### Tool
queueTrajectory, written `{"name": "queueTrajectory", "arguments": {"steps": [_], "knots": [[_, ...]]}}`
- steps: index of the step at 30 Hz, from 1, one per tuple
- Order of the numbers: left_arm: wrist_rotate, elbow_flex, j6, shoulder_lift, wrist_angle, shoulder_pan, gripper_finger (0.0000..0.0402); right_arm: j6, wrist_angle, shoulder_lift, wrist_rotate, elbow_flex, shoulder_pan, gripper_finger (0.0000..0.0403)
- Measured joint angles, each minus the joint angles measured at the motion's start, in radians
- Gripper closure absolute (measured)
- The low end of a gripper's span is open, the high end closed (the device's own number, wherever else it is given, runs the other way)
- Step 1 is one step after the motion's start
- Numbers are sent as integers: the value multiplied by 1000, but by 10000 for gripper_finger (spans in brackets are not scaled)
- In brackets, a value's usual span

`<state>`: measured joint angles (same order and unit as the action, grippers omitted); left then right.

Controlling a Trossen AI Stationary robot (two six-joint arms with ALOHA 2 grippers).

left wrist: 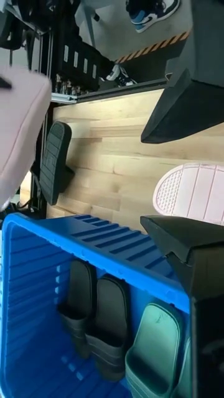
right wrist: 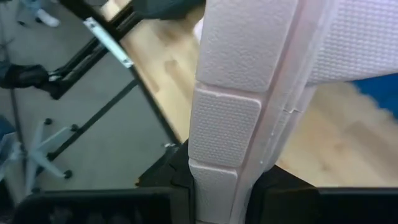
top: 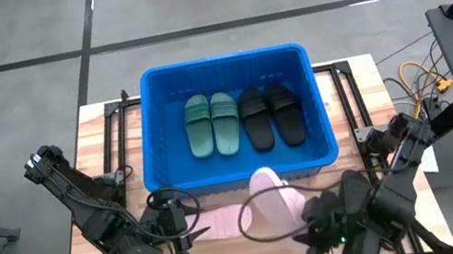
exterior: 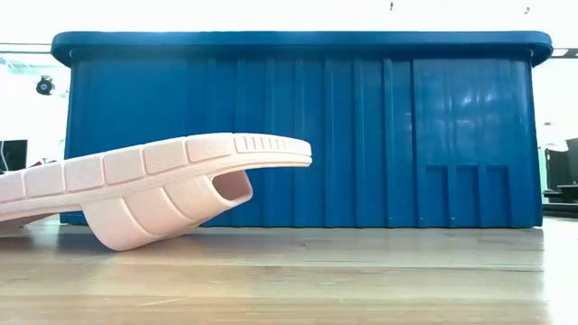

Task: Pick and place slides into bin
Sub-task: Put the right pink slide into the bin

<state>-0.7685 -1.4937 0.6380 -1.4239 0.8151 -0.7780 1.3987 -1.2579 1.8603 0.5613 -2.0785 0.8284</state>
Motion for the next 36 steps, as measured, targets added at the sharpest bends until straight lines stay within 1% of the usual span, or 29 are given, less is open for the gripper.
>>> {"name": "queueTrajectory", "arguments": {"steps": [6,13,20,25,36], "knots": [[-8,0,-1,0,1,4,217,67,-191,0,-35,-57,-70,347],[-19,0,-23,0,1,8,217,58,-313,-1,-164,-158,-175,347],[-30,0,-41,0,1,18,217,-19,-313,-17,-222,-219,-299,347],[-31,1,-48,0,2,24,217,-73,-314,-45,-218,-223,-364,347],[-31,1,-103,0,-2,47,217,-124,-313,-120,-209,-217,-446,348]]}}
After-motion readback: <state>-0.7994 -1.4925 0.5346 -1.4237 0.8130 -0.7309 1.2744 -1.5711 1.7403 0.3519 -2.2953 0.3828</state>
